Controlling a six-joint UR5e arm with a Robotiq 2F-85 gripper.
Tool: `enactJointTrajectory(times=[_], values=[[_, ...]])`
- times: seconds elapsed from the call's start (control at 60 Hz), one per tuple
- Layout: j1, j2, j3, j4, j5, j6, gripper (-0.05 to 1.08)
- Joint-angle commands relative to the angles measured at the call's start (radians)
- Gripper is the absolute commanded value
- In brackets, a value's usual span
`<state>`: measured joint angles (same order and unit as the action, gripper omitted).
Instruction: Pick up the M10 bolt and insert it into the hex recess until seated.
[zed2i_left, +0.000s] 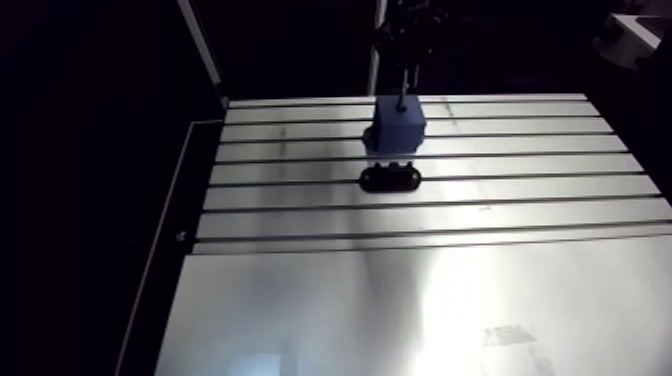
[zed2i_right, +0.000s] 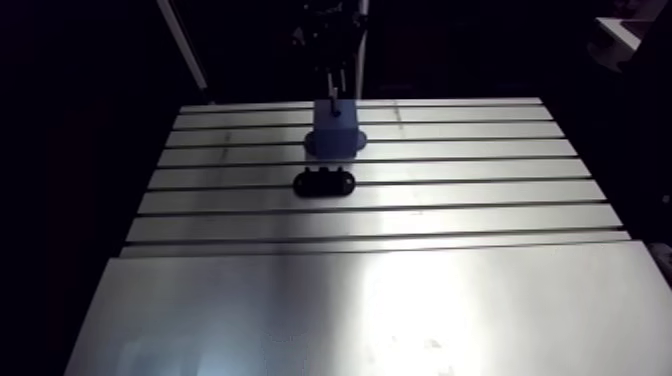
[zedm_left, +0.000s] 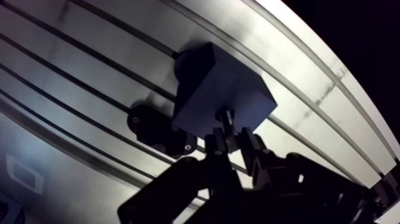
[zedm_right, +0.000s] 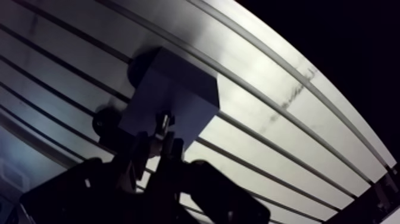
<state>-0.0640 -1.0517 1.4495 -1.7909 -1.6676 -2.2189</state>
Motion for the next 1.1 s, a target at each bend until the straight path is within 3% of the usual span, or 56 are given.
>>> enactJointTrajectory(times=[0.017,1.1], values=[[-0.004,0.000,0.005,0.000,-0.001,0.000,1.08],[-0.002,0.000,0.012,-0.006,0.001,0.001,1.08]])
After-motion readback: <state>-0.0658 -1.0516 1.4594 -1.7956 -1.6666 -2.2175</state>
